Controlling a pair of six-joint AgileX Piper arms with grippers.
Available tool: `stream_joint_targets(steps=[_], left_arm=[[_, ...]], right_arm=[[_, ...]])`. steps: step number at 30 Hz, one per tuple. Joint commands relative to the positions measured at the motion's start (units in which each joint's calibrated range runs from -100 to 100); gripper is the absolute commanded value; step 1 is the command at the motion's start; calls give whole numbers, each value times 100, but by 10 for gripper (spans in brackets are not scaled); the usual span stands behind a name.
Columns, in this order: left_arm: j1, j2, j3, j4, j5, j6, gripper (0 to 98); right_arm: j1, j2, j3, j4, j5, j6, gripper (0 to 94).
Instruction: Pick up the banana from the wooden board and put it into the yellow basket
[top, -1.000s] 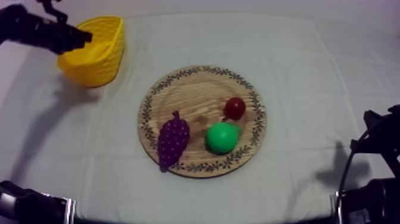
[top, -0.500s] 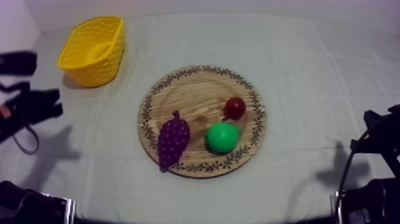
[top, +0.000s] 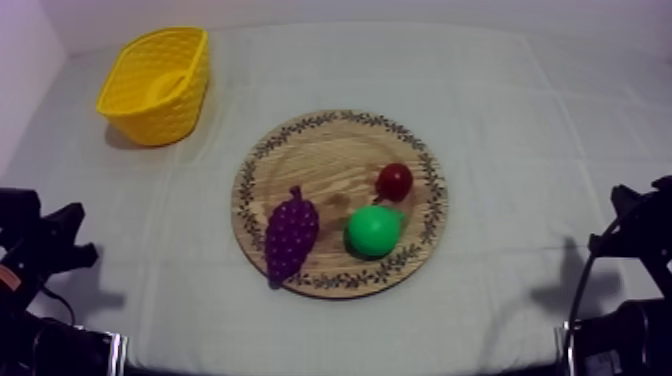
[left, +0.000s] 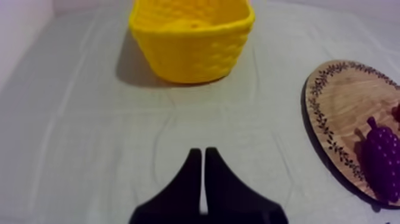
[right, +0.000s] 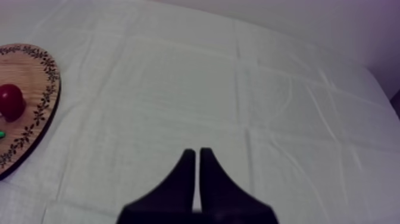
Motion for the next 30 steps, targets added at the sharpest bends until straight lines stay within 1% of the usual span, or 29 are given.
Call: stream_joint_targets(steps=[1, 2, 6, 7, 9, 11, 18, 30], left_arm=[[32, -494, -9, 18, 97, 26, 1], [47, -555, 7, 26, 67, 169, 1], [102, -664, 105, 40, -214, 899, 1], [126, -674, 117, 41, -245, 1017, 1], [166, -686, 131, 43, -283, 1138, 1], [186, -692, 138, 43, -301, 1142, 1], [203, -697, 144, 44, -317, 936, 1], [204, -698, 145, 44, -318, 912, 1]], right_arm=[[3, -5, 5, 1, 1, 1, 4], [3, -5, 5, 1, 1, 1, 4], [3, -5, 5, 1, 1, 1, 4], [3, -5, 5, 1, 1, 1, 4], [3, -5, 5, 1, 1, 1, 4], [3, -5, 5, 1, 1, 1, 4], [3, -5, 5, 1, 1, 1, 4], [3, -5, 5, 1, 1, 1, 4]])
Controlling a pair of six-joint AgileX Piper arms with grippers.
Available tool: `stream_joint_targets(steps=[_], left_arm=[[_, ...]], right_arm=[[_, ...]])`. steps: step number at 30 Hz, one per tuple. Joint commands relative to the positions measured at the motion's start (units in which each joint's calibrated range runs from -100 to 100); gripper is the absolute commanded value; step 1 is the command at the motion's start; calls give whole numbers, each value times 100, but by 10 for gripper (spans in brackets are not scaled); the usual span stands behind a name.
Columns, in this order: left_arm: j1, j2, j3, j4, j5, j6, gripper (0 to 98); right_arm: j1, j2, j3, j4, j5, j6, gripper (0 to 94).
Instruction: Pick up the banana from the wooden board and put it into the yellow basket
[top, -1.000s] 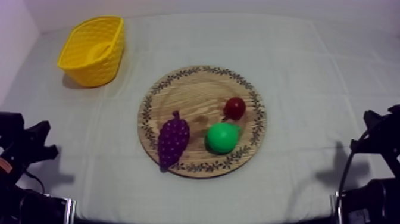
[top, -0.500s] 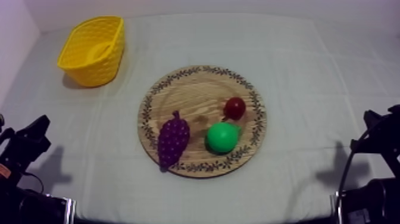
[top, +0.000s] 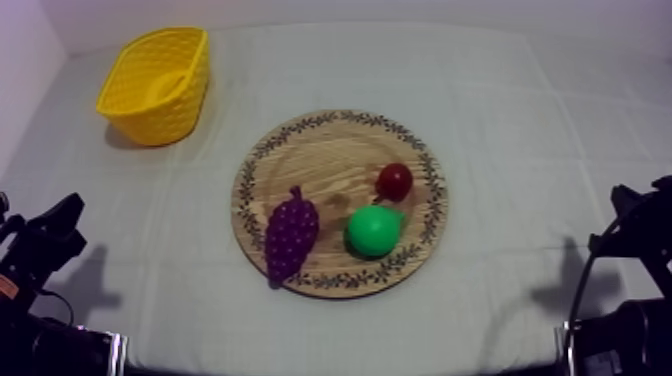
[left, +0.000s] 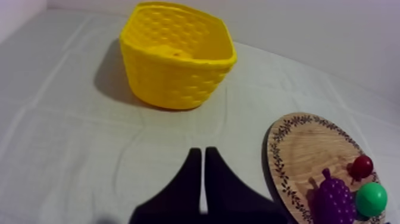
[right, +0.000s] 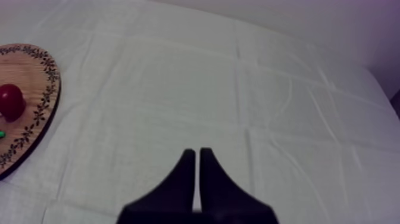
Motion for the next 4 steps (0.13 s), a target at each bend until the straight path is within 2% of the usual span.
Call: stream_joint_targets(steps=[1, 4], left_arm=[[2, 0, 3, 1, 2, -1, 1], [2, 0, 3, 1, 2, -1, 1]], right_arm=[[3, -5, 5, 1, 1, 1, 4], [3, -5, 5, 1, 1, 1, 4]])
